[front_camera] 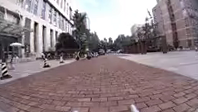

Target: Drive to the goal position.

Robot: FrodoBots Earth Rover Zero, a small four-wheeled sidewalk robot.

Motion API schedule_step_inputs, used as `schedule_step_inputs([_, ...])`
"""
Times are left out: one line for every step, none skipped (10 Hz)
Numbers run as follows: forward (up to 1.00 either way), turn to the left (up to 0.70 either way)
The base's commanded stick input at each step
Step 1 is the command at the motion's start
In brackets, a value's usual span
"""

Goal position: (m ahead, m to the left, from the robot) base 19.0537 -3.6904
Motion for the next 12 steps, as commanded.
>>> schedule_step_inputs([0.70, -0.08])
schedule_step_inputs([0.70, 0.00])
schedule_step_inputs([0.70, 0.00])
schedule_step_inputs([0.70, 0.00])
schedule_step_inputs([0.70, 0.00])
schedule_step_inputs([0.70, 0.00])
schedule_step_inputs([0.70, 0.00])
schedule_step_inputs([0.70, 0.00])
schedule_step_inputs([0.70, 0.00])
schedule_step_inputs([0.70, 0.00])
schedule_step_inputs([0.70, 0.00])
schedule_step_inputs([0.70, 0.00])
